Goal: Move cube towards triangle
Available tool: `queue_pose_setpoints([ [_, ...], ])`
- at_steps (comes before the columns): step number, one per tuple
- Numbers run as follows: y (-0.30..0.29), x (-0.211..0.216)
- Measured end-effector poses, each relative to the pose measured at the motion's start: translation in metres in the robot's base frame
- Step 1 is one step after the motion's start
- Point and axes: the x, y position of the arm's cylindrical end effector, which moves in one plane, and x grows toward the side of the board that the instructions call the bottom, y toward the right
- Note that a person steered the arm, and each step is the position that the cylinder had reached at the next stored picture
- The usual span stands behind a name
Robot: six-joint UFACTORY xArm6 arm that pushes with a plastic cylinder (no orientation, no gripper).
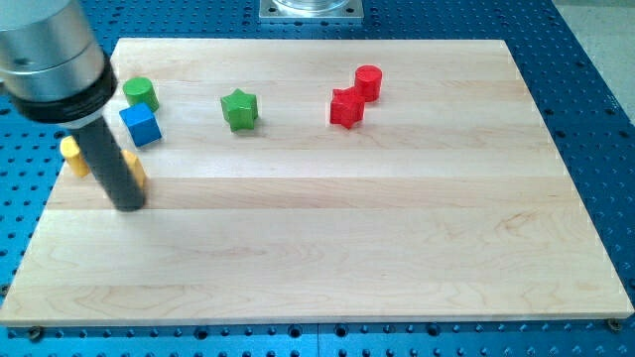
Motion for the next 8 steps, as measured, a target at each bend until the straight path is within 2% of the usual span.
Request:
queue_pose_setpoints([
  [1, 0.035, -0.049],
  [2, 0.044, -0.089],
  [3, 0.044, -0.105],
  [6, -0.001, -0.133],
  [8, -0.021, -0.117],
])
